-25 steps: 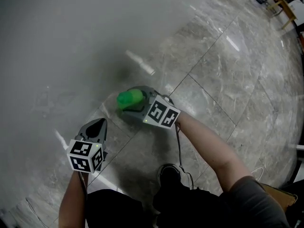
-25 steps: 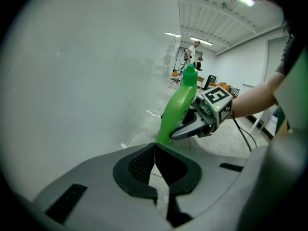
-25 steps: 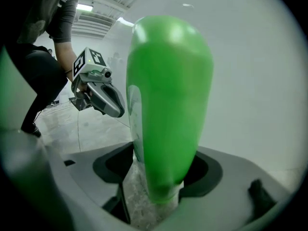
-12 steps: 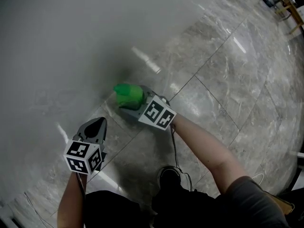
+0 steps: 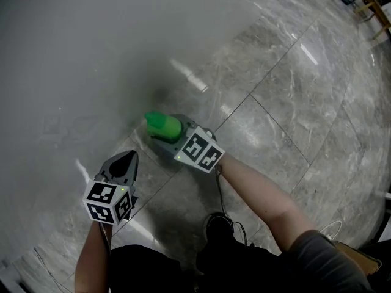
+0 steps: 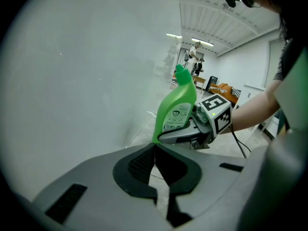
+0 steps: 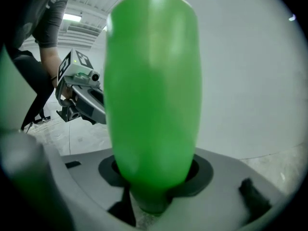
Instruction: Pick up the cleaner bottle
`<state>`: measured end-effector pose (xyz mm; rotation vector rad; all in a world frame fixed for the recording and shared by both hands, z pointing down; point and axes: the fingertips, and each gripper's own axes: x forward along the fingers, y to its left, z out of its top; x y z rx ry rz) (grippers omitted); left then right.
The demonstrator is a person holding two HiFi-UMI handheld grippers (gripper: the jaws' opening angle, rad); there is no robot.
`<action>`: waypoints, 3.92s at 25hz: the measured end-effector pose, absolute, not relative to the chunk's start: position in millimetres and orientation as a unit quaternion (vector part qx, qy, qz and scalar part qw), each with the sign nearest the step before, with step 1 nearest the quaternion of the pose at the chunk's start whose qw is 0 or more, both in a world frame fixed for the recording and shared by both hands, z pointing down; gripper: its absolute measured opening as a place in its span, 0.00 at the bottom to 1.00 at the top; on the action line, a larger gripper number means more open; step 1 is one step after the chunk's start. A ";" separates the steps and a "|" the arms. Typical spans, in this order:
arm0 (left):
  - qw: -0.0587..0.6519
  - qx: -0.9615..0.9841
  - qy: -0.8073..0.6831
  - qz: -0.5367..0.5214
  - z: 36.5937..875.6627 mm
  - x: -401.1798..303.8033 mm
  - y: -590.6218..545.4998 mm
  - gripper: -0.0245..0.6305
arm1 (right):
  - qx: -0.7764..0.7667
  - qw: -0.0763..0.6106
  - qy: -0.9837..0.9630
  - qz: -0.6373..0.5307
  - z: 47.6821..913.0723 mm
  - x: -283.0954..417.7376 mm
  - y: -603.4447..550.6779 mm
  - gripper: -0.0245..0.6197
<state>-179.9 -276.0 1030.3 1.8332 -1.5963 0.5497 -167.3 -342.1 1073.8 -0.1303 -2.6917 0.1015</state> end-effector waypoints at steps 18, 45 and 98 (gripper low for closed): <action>0.278 0.723 -0.608 0.177 959.6 -177.4 -277.0 0.06 | -0.007 0.129 -0.972 0.194 975.5 -143.5 -333.4 0.34; 0.333 0.673 -0.638 0.171 550.6 -112.1 -279.3 0.06 | 0.039 0.113 -0.918 0.378 547.8 -43.5 -332.0 0.34; 0.282 0.766 -0.571 0.084 254.6 -189.3 102.6 0.06 | 0.235 -0.029 -0.844 0.482 233.0 -69.6 74.3 0.34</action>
